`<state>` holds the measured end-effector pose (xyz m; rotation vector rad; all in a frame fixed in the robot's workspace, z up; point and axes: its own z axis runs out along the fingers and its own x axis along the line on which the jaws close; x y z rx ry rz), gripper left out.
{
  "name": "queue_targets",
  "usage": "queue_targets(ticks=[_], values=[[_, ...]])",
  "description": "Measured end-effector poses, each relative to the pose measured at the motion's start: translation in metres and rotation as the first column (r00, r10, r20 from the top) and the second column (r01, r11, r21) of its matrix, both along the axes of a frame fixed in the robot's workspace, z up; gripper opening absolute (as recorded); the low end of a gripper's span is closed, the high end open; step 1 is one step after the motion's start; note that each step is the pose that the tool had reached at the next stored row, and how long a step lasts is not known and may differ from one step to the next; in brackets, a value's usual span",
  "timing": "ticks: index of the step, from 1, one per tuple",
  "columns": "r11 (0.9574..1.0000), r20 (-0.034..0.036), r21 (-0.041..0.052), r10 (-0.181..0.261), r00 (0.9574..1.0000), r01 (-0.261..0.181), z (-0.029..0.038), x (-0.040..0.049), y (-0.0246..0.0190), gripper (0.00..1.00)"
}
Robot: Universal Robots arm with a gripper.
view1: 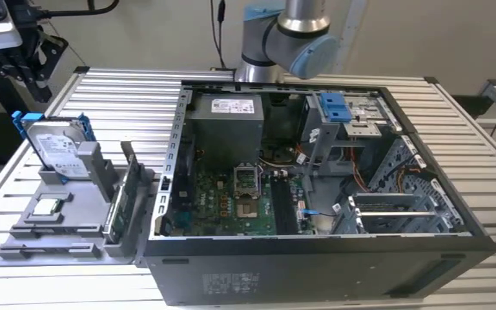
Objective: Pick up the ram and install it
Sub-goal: 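Reach for the ram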
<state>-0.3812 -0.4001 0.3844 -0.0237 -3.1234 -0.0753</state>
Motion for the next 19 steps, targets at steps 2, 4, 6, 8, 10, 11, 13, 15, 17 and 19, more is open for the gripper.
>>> queue_targets(ticks=[2,4,6,8,10,11,13,15,17,19], values=[[1.0000,-0.0004,0.0000,0.000,1.0000,0.000,-0.0001,-0.0026,0.0000,0.11],[1.0000,-0.0005,0.0000,0.000,1.0000,0.000,-0.0001,-0.0029,0.0000,0.11],[1.0000,-0.0005,0.0000,0.000,1.0000,0.000,-0.0001,-0.0030,0.0000,0.11],[1.0000,-0.0004,0.0000,0.000,1.0000,0.000,-0.0002,-0.0031,0.0000,0.11],[1.0000,-0.0005,0.0000,0.000,1.0000,0.000,-0.0004,-0.0033,-0.0009,0.11],[1.0000,-0.0005,0.0000,0.000,1.0000,0.000,-0.0005,-0.0033,-0.0019,0.11],[1.0000,-0.0005,0.0000,0.000,1.0000,0.000,-0.0009,-0.0032,-0.0050,0.11],[1.0000,-0.0005,0.0000,0.000,1.0000,0.000,-0.0011,-0.0033,-0.0078,0.11],[1.0000,-0.0005,0.0000,0.000,1.0000,0.000,-0.0014,-0.0034,-0.0105,0.11],[1.0000,-0.0006,0.0000,0.000,1.0000,0.000,-0.0015,-0.0035,-0.0127,0.11]])
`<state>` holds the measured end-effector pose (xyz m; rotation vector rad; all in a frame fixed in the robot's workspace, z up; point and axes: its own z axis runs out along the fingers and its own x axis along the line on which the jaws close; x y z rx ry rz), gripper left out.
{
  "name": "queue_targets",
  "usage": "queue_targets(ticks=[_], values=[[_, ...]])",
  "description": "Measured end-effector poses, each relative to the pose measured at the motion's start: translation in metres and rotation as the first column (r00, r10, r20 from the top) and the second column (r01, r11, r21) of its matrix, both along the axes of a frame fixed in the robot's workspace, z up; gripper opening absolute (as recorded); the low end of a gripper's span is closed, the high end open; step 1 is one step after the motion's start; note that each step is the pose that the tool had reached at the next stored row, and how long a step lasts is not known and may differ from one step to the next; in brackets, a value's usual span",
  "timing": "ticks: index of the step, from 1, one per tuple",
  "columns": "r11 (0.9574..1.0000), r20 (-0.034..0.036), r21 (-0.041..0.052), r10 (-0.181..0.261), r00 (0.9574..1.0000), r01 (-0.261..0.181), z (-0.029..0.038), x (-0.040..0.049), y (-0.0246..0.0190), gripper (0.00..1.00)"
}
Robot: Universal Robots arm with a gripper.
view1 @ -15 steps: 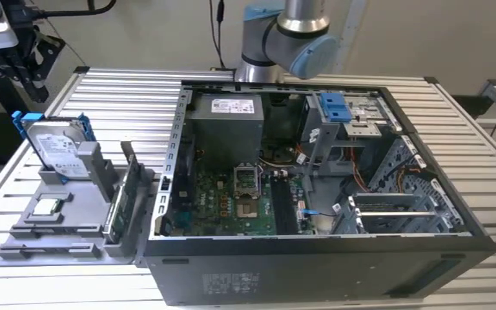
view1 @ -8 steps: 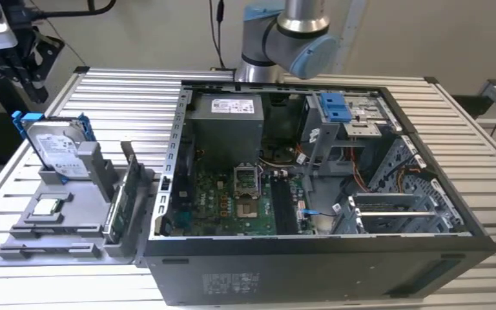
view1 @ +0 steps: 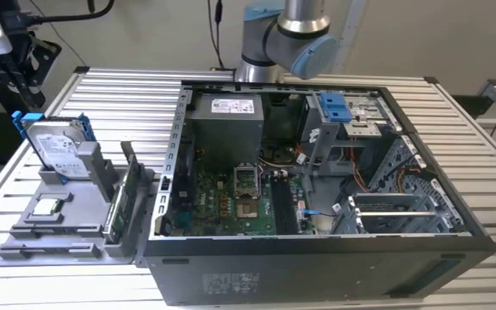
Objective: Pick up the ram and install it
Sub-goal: 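Reach for the ram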
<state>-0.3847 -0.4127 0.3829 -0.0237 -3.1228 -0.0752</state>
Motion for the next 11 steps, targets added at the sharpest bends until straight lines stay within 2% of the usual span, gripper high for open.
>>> queue_targets(ticks=[11], values=[[1.0000,0.0001,0.0001,0.000,1.0000,0.000,-0.0008,-0.0009,-0.0099,0.11]])
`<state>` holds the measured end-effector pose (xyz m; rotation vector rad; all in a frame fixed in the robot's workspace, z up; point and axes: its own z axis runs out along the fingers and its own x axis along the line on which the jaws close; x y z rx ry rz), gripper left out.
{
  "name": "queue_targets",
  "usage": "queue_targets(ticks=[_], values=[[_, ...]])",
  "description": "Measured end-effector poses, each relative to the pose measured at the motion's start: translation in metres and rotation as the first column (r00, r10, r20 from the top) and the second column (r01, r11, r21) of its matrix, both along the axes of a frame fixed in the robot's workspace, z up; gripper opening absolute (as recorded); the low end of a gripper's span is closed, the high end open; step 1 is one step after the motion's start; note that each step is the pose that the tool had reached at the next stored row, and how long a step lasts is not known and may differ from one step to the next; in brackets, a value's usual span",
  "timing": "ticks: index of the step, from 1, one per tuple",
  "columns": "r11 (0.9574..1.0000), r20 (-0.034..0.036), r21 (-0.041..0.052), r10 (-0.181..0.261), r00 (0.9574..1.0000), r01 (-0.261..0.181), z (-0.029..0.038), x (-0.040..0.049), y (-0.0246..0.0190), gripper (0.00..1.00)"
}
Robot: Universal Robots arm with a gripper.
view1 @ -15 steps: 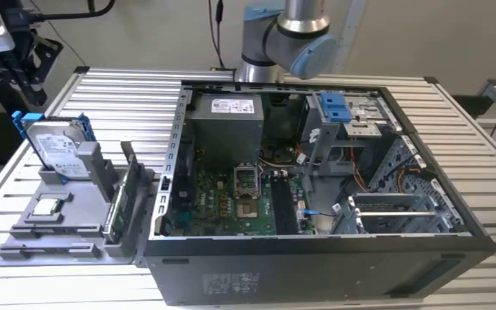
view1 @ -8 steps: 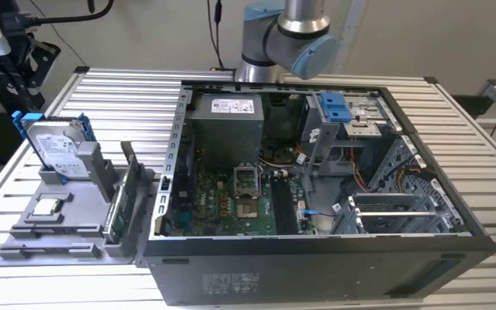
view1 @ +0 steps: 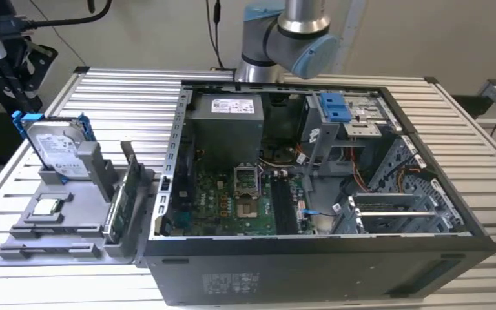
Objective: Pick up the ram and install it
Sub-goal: 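Reach for the ram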
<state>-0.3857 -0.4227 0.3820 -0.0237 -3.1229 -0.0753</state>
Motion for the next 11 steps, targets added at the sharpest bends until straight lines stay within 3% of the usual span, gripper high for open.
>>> queue_targets(ticks=[4,11], values=[[1.0000,0.0000,0.0000,0.000,1.0000,0.000,-0.0003,-0.0006,-0.0044,0.11],[1.0000,0.0000,0.0000,0.000,1.0000,0.000,-0.0008,-0.0017,-0.0170,0.11]])
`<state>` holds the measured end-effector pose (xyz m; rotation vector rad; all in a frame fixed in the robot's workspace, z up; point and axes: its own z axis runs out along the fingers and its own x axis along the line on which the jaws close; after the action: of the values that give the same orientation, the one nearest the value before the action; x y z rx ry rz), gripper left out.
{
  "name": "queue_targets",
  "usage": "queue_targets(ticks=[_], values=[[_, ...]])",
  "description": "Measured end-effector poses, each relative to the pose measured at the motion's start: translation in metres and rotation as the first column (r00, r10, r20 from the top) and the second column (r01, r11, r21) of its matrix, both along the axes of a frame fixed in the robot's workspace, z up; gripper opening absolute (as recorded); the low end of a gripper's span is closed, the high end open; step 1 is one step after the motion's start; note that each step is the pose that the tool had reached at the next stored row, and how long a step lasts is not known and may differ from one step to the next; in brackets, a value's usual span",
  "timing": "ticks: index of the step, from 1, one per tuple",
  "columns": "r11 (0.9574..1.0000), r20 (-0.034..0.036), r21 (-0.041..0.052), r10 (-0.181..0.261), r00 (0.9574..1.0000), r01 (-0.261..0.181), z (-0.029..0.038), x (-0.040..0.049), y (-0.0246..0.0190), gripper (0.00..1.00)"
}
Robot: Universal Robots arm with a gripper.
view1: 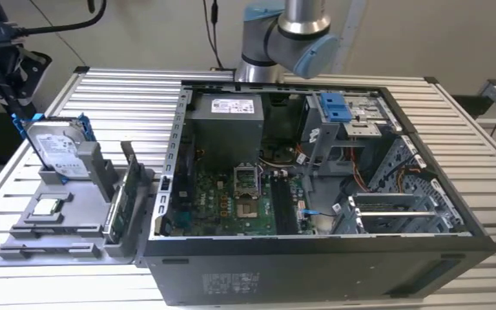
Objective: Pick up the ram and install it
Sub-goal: 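Reach for the ram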
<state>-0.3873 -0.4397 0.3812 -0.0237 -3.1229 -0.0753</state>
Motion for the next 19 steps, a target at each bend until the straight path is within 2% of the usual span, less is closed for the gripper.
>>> queue_targets(ticks=[14,19], values=[[1.0000,-0.0001,0.0000,0.000,1.0000,0.000,-0.0027,-0.0018,-0.0302,0.11],[1.0000,0.0000,0.0000,0.000,1.0000,0.000,-0.0042,-0.0022,-0.0397,0.11]])
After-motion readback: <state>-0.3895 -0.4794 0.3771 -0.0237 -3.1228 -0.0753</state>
